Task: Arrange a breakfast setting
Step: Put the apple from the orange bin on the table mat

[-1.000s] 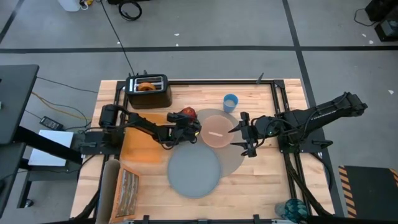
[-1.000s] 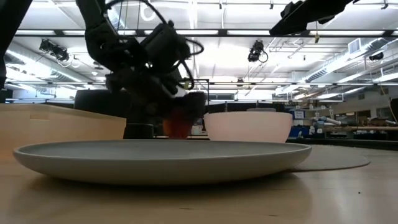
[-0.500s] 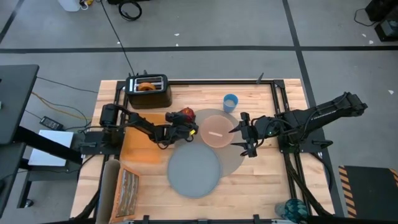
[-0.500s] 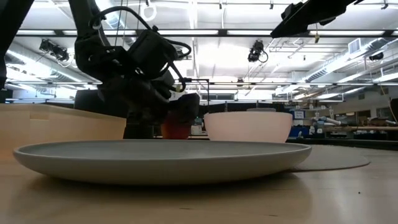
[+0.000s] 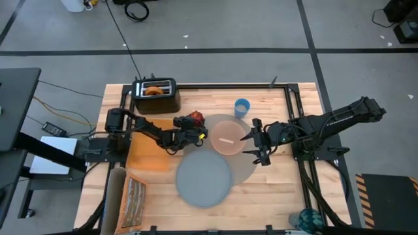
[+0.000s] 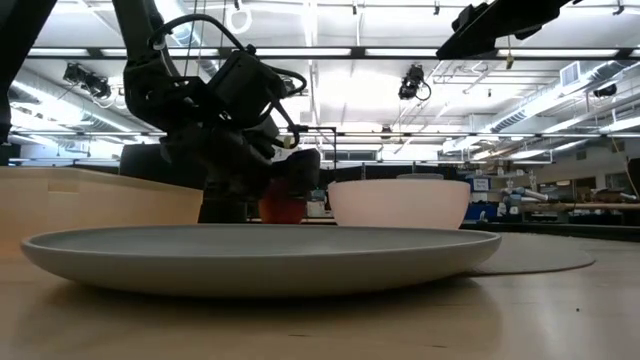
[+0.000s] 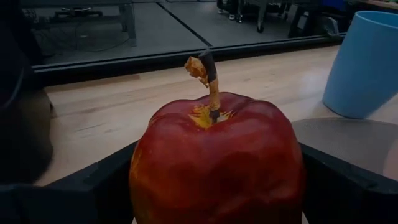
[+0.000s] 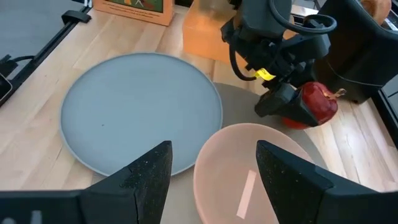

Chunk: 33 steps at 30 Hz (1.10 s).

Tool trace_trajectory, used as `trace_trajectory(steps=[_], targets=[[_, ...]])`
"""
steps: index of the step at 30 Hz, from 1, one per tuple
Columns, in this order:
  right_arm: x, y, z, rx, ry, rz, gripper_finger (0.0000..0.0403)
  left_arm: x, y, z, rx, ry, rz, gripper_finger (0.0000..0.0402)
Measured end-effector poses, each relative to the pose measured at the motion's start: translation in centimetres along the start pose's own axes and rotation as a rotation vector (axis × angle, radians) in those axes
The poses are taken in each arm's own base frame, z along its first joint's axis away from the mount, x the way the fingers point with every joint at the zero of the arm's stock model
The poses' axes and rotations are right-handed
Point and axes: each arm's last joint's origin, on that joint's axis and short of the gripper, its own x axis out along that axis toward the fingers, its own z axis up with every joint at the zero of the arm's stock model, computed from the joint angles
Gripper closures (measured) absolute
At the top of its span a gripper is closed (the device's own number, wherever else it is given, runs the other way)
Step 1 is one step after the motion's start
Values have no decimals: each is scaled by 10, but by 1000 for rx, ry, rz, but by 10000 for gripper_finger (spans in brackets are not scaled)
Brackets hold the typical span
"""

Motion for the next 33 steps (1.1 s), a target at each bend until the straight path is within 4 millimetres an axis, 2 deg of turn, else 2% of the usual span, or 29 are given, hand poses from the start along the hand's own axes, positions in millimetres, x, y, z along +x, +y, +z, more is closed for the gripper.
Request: trace_trajectory(steps=[7,26,33], targets=[[0,0,0,6,2,2,162,0,-1,-8,38,14,-12,49],[0,1,0,16,1,27,162,1,-3,-7,48,55,-82,48],[0,1,0,16,2,28,162,-2,-5,-7,124,58,-101,48]])
